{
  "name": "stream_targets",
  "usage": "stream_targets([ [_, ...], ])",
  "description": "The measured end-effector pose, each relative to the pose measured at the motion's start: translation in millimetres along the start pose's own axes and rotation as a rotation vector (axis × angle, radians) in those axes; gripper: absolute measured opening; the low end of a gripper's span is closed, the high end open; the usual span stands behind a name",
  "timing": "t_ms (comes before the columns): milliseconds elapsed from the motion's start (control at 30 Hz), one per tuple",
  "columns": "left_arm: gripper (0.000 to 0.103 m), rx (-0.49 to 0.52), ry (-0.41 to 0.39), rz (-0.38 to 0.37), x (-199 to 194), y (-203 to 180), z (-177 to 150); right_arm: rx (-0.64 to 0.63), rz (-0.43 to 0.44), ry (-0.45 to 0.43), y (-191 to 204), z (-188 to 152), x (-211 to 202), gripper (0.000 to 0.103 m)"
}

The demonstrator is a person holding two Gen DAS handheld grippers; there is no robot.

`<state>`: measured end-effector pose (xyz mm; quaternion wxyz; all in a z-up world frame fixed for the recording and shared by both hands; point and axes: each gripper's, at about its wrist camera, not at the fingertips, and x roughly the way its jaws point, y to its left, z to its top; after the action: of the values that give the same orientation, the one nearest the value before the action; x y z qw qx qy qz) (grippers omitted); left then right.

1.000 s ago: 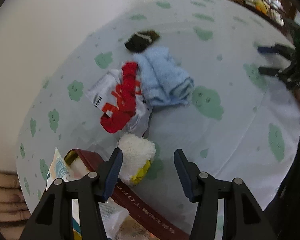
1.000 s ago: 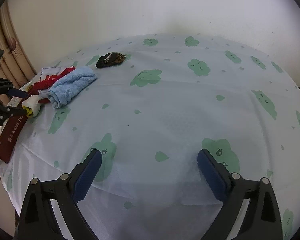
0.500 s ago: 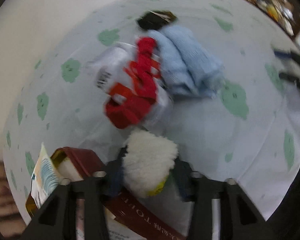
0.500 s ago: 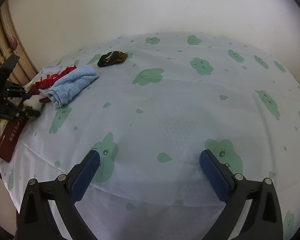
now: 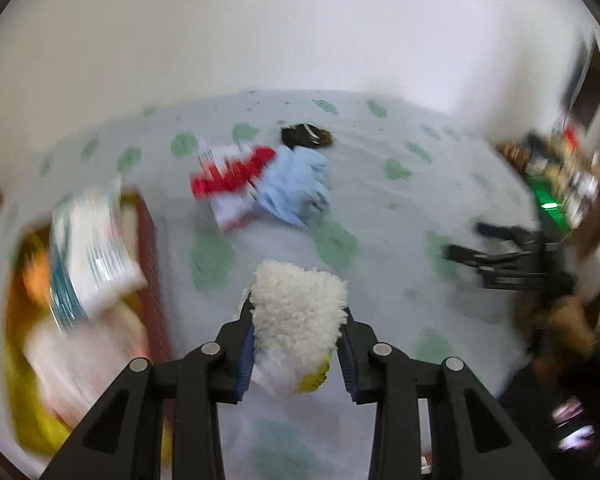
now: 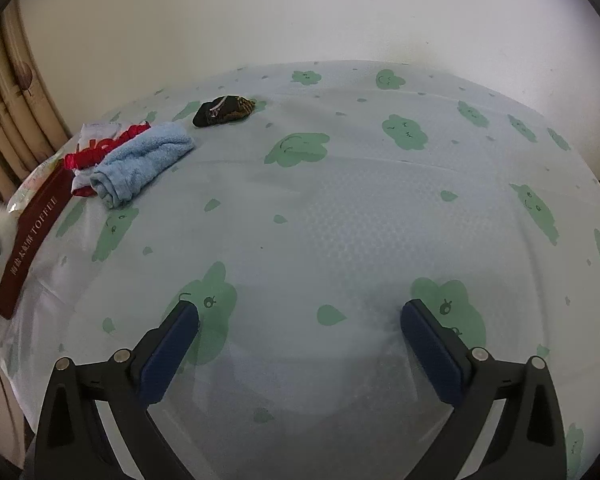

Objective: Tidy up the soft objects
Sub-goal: 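Lift the puff with left gripper while right grasps the light blue towel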

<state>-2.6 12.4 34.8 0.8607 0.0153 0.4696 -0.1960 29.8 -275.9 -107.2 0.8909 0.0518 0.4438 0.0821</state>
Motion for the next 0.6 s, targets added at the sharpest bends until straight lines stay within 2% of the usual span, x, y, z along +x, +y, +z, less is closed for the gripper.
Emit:
stream_targets([
  [233, 0.036, -0.099, -0.056, -0.029, -16.3, -28.3, -54.1, -0.026, -0.034, 0.013, 4.7, -1.0, 2.2, 0.102],
  [300, 0.036, -0.107, -0.083, -0.008, -21.1, -28.9, -63.8, -0.036, -0.047, 0.018, 6.7, -1.3, 3.3, 0.102],
  [600, 0.036, -0.16, -0.141, 0.013, -42.3, -13.6, -82.1, -0.058, -0.08, 0.029, 11.1, -1.3, 5.6, 0.102],
])
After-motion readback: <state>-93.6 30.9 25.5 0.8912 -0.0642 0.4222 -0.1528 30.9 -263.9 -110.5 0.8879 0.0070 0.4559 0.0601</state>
